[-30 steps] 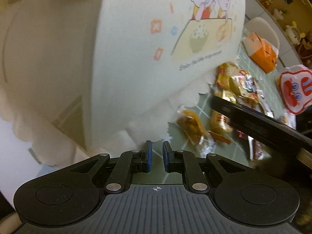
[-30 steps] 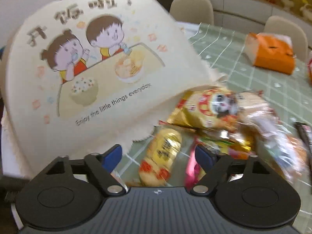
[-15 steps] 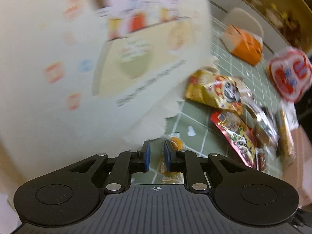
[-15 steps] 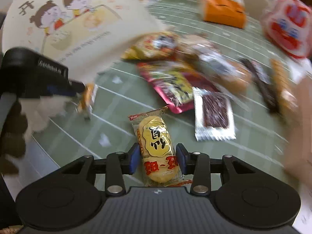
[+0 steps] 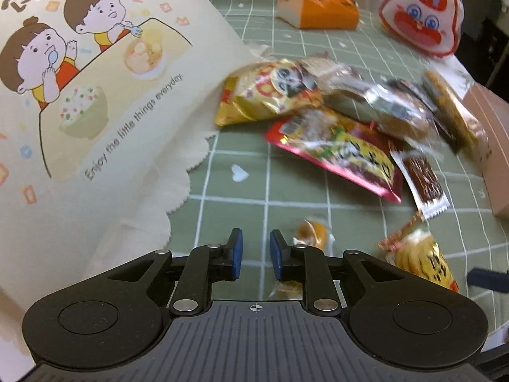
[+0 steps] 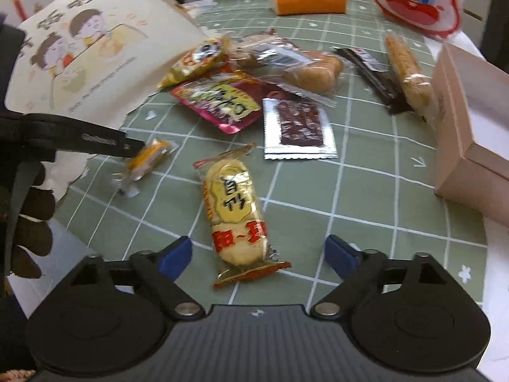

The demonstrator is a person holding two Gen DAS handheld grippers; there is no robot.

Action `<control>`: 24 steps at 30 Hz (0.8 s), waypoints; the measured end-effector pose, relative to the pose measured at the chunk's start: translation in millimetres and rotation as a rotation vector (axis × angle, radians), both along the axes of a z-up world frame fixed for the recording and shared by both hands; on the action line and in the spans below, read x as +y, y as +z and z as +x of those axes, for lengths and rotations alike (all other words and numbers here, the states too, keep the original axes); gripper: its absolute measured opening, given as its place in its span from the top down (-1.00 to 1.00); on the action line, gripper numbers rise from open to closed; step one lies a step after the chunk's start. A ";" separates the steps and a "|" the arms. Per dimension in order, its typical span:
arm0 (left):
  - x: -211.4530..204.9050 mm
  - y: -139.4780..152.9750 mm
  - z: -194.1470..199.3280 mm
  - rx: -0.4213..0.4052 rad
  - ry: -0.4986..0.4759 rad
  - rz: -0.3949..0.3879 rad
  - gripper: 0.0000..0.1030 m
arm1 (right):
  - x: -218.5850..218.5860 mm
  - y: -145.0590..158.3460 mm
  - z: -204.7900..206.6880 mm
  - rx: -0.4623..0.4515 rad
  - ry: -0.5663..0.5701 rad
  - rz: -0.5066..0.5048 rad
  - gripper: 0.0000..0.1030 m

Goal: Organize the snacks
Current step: 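Grasp the small orange wrapped candy with the left tool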

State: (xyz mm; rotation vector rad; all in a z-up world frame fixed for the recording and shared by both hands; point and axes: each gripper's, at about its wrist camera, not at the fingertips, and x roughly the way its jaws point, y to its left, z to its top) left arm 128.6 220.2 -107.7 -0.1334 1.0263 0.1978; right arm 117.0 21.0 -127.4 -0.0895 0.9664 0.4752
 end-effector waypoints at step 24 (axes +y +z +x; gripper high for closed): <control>-55.5 5.6 -5.7 -0.022 -0.021 0.013 0.49 | -74.7 19.4 -27.7 -0.125 -0.010 0.017 -0.77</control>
